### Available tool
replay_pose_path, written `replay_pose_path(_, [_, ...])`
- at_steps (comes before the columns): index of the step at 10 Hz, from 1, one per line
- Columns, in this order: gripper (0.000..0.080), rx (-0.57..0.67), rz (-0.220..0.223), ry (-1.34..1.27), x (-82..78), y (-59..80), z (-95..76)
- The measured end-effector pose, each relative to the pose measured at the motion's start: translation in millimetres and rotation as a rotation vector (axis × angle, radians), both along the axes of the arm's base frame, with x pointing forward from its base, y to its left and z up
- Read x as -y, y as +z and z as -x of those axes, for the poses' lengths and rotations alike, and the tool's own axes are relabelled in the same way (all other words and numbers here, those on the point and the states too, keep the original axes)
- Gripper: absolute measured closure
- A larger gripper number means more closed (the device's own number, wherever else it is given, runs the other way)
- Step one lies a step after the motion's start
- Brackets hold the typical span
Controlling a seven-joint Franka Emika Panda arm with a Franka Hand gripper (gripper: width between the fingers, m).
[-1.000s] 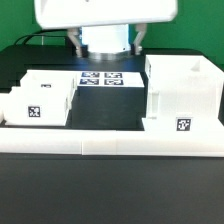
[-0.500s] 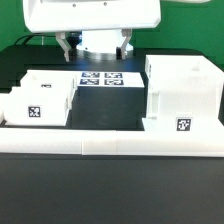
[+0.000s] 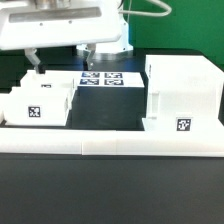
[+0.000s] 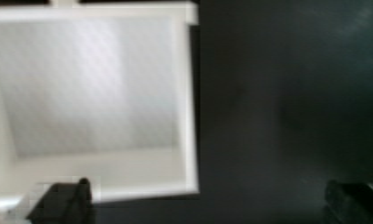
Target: Assemble drawer
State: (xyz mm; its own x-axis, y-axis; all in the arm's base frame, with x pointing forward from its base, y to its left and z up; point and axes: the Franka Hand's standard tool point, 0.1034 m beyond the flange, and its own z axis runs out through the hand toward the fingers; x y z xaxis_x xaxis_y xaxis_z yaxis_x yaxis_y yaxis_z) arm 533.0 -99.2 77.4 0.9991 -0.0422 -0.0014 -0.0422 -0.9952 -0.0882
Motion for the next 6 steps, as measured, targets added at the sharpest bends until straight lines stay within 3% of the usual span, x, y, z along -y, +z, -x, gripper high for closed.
replay_pose_path(3, [0.0150, -0.019, 0.025, -0.031, 5.2, -29.4, 13.1])
replay_pose_path(6, [0.0150, -0.021, 0.026, -0.028, 5.6, -30.0, 13.2])
